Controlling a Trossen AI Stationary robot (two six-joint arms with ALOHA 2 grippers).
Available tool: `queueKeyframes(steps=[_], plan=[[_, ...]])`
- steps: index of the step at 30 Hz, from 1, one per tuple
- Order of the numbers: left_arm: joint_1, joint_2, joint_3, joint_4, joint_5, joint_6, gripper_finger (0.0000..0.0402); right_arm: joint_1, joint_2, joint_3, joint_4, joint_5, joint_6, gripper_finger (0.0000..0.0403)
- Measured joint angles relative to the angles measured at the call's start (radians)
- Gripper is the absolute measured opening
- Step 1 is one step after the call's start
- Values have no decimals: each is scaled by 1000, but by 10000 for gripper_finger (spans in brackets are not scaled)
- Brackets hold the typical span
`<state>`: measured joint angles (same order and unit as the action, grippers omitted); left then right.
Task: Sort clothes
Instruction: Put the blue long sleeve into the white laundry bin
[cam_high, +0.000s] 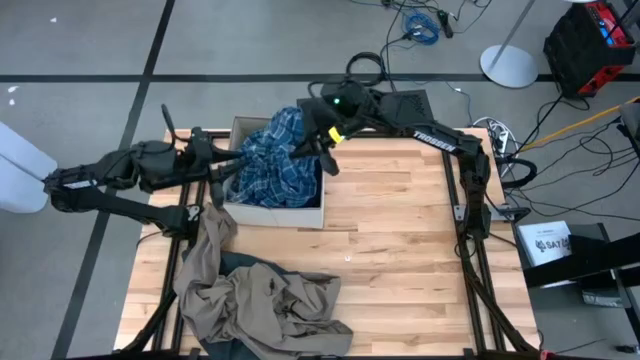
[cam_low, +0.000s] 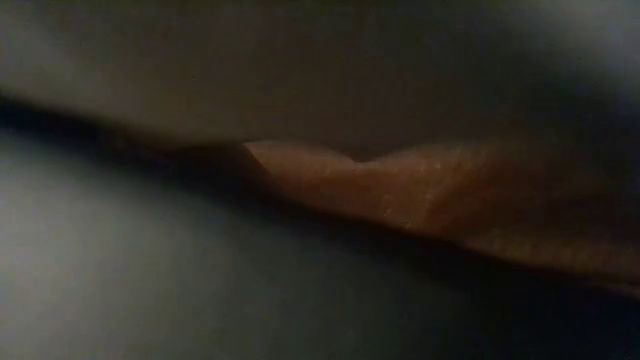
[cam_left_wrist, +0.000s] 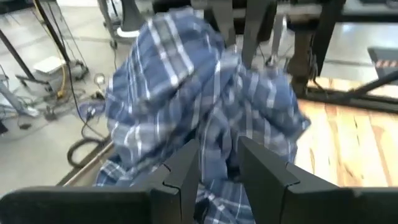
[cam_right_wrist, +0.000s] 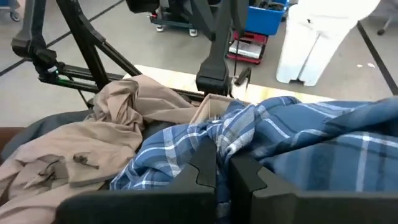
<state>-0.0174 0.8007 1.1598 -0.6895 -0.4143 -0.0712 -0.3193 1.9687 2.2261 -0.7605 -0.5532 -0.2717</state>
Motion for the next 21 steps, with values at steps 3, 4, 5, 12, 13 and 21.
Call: queueKeyframes(steps=[3, 4, 5, 12, 13, 21], plan=[[-41, -38, -83, 106, -51, 4, 120, 22, 48, 0, 50, 9, -5, 0], [-53, -48, -108, 143, -62, 12, 120, 29, 67, 0, 66, 18, -7, 0], [-64, -54, -134, 182, -67, 26, 120, 35, 89, 0, 73, 38, -14, 0], [-149, -70, -236, 300, -271, 55, 120, 60, 263, 0, 158, 214, -69, 0], [-163, -70, -236, 277, -347, 42, 120, 60, 286, 0, 185, 214, -67, 0], [-225, -73, -236, 45, -767, -127, 116, 41, 403, 1, 264, 214, 6, 0]])
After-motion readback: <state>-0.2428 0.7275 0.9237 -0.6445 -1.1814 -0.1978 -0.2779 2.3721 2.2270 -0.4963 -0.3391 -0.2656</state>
